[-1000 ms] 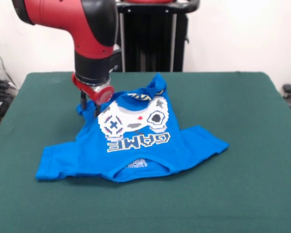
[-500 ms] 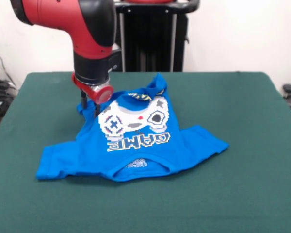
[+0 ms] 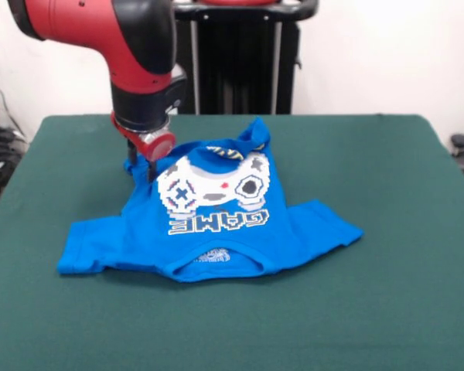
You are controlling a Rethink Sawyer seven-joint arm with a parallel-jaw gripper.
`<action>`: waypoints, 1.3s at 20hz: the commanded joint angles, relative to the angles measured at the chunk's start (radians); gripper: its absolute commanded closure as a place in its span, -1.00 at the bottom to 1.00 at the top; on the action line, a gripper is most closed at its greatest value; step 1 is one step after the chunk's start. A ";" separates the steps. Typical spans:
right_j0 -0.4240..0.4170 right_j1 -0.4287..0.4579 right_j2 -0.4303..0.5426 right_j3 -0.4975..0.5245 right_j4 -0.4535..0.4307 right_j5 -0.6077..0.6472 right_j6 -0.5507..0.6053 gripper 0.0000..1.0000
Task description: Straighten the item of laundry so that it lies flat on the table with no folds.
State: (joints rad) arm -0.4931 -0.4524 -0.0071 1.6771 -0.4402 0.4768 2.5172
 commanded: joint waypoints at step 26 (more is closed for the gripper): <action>-0.011 -0.054 0.111 0.174 -0.045 -0.222 -0.020 -1.00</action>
State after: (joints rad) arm -0.5095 -0.5106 -0.0071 1.7774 -0.4659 0.3001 2.5172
